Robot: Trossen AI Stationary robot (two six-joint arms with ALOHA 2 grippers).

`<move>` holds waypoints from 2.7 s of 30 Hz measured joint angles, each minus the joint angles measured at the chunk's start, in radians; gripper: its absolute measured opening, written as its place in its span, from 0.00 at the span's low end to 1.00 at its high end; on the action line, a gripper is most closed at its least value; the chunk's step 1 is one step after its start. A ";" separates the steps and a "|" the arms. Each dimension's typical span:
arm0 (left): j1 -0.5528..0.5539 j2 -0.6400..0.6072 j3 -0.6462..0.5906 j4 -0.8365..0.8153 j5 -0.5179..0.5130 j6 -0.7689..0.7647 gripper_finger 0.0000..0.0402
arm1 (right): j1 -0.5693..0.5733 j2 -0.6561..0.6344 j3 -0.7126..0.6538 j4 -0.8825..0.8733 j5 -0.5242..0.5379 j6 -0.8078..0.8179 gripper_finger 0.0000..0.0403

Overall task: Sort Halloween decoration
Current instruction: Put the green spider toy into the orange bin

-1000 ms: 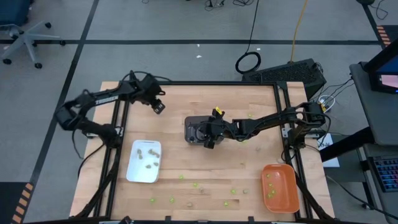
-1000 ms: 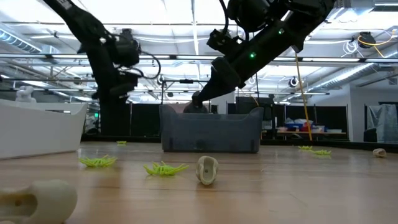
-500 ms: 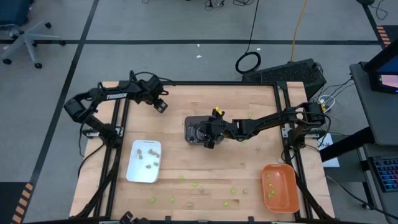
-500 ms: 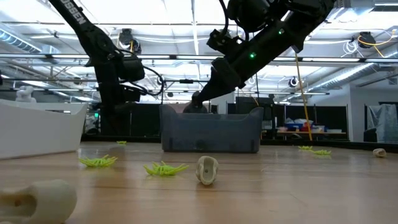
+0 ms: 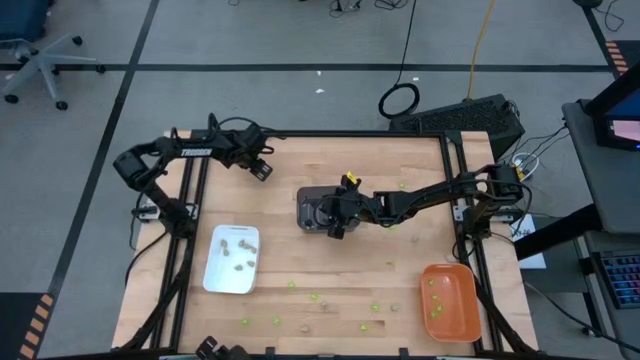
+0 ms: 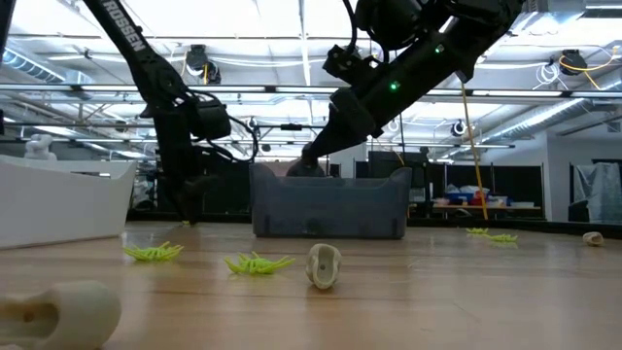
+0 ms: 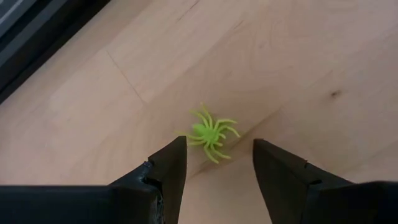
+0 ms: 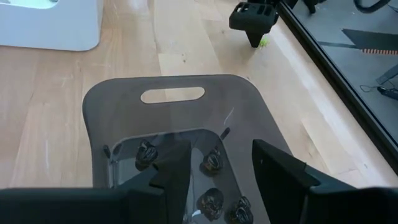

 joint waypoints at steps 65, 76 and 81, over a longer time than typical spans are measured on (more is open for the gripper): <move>-1.001 -0.583 -0.010 0.256 0.226 0.056 0.00 | 0.325 0.001 0.000 0.245 -0.072 -0.007 0.39; -1.048 -0.582 -0.010 0.259 0.130 0.390 0.00 | 0.325 0.001 0.000 0.245 -0.071 -0.059 0.39; -1.052 -0.582 -0.010 0.258 0.130 0.566 0.00 | 0.325 0.001 0.000 0.243 -0.073 -0.085 0.39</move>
